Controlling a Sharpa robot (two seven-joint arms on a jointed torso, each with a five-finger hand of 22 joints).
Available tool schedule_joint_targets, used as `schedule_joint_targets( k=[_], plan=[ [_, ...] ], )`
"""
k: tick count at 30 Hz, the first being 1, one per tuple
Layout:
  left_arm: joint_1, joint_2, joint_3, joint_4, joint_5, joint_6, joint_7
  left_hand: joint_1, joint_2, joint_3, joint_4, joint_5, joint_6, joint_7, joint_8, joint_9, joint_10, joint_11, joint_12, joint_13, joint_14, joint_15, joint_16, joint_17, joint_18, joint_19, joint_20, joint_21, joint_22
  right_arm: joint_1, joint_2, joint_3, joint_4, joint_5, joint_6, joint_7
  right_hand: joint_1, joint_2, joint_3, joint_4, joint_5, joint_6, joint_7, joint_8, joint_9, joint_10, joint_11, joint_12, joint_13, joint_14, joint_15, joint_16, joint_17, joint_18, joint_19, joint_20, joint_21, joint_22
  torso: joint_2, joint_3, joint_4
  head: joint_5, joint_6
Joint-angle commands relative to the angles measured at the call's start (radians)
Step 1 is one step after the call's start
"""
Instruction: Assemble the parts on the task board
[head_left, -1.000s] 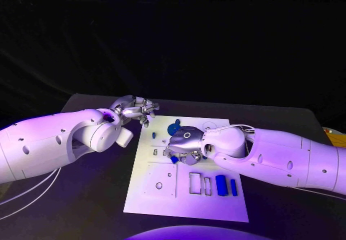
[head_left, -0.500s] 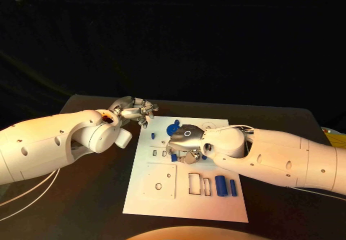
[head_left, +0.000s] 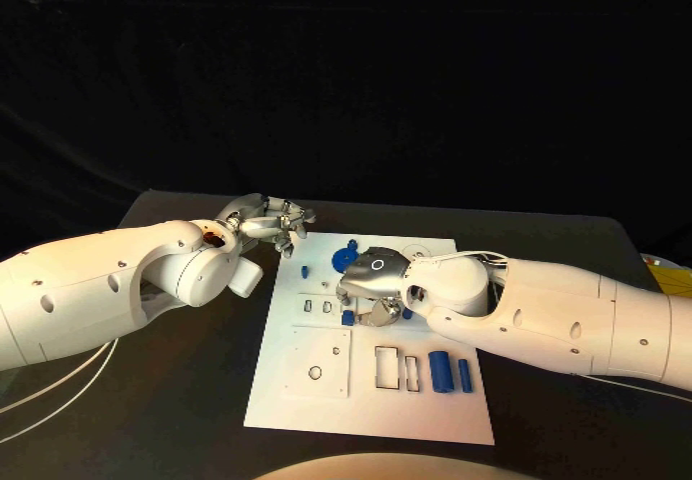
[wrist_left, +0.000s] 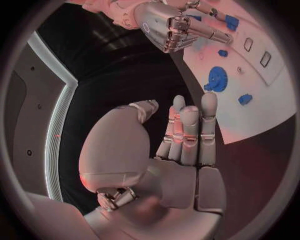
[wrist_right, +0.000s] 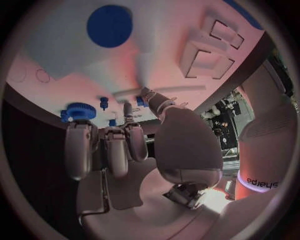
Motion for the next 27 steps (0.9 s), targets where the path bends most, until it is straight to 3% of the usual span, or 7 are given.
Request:
schedule_joint_targets(
  k=[1, 10, 19, 27],
  plan=[
    [0.001, 0.001, 0.001, 0.001, 0.004, 0.017, -0.002, 0.010, 0.000, -0.008, 0.001, -0.001, -0.008, -0.001, 0.005, -0.001, -0.007, 0.000, 0.000, -0.002, 0.012, 0.000, 0.009, 0.005, 0.005, 0.009, 0.001, 0.007, 0.006, -0.002, 0.002, 0.000, 0.003, 0.002, -0.001, -0.033, -0.023, 0.004, -0.013, 0.025, 0.000, -0.001, 0.008, -0.006, -0.002, -0.002, 0.009, 0.002, 0.101, 0.100, 0.010, 0.004, 0.241, -0.008, 0.010, 0.011, -0.005, 0.170, 0.000, 0.0001, 0.0002, 0.000, 0.000],
    [0.001, 0.001, 0.001, -0.001, 0.003, 0.018, -0.006, 0.013, 0.002, -0.008, 0.000, -0.001, -0.008, -0.001, 0.006, -0.002, -0.007, -0.001, 0.000, -0.003, 0.015, 0.000, 0.012, 0.006, 0.005, 0.012, 0.001, 0.008, 0.008, -0.004, -0.010, 0.000, 0.016, 0.008, -0.022, -0.039, -0.015, -0.002, -0.026, 0.037, 0.003, -0.008, 0.012, -0.007, -0.003, -0.002, 0.012, 0.002, 0.101, 0.100, 0.015, 0.004, 0.242, -0.009, 0.012, 0.016, -0.005, 0.171, 0.000, 0.0000, 0.0011, 0.000, 0.003],
    [0.001, -0.001, 0.001, -0.001, 0.003, 0.019, -0.005, 0.015, 0.003, -0.007, 0.000, -0.001, -0.009, -0.001, 0.007, -0.002, -0.007, -0.001, 0.000, -0.004, 0.016, 0.000, 0.013, 0.006, 0.005, 0.014, 0.000, 0.008, 0.008, -0.003, -0.048, 0.001, 0.073, 0.012, -0.065, 0.004, 0.101, -0.016, -0.014, -0.020, -0.007, -0.036, 0.012, -0.017, -0.010, 0.001, 0.014, 0.006, 0.105, 0.101, 0.012, 0.007, 0.249, -0.010, 0.017, 0.017, 0.002, 0.177, 0.000, -0.0004, -0.0002, 0.004, 0.000],
    [0.001, -0.002, 0.001, -0.002, 0.003, 0.021, -0.005, 0.020, 0.004, -0.007, -0.001, -0.002, -0.009, -0.001, 0.008, -0.003, -0.008, -0.001, 0.001, -0.006, 0.017, -0.001, 0.014, 0.006, 0.005, 0.015, 0.000, 0.008, 0.008, -0.002, -0.059, 0.001, 0.103, 0.017, -0.070, 0.038, 0.170, -0.005, 0.029, -0.067, -0.001, -0.063, -0.025, -0.036, -0.023, 0.004, -0.033, 0.007, 0.107, 0.103, -0.023, 0.009, 0.256, -0.011, 0.020, -0.011, 0.005, 0.182, 0.000, -0.0002, 0.0001, 0.006, 0.000]
  ],
)
